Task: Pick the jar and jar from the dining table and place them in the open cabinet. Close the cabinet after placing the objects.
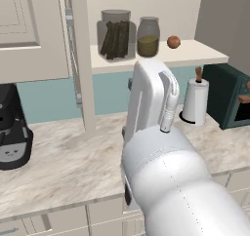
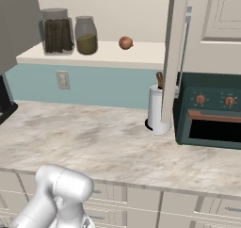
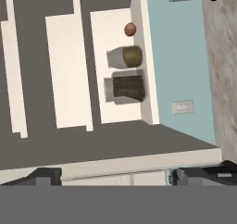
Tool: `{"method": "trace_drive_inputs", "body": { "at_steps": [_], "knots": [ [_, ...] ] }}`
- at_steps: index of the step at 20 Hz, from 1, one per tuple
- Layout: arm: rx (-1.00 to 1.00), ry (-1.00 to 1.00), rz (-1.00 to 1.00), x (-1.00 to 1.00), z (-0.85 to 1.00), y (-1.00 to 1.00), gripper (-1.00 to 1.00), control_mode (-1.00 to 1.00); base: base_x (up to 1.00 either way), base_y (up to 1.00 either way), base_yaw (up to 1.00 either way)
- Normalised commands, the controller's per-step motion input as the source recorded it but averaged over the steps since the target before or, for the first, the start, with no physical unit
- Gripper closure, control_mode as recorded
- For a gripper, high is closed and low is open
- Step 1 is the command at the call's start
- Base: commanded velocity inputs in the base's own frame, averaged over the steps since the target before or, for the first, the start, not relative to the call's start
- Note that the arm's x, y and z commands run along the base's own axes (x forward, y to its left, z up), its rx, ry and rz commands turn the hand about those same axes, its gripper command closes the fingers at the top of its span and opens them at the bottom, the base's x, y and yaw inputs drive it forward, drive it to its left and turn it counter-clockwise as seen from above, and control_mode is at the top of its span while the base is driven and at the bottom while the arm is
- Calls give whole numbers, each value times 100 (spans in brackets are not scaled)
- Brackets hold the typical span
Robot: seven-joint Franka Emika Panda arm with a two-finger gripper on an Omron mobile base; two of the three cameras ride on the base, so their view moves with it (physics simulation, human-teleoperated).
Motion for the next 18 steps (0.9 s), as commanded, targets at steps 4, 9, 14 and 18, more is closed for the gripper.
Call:
{"method": "trace_drive_inputs", "body": {
  "at_steps": [4, 9, 14, 18],
  "knots": [
    [0, 0, -5, 23, -4, 41, -100, -100, 0, 0, 0],
    [0, 0, -6, 27, -3, 32, -100, -100, 0, 0, 0],
    [0, 0, -4, 29, -4, 20, -100, -100, 0, 0, 0],
    [0, 0, -3, 26, -8, 19, -100, -100, 0, 0, 0]
  ]
}}
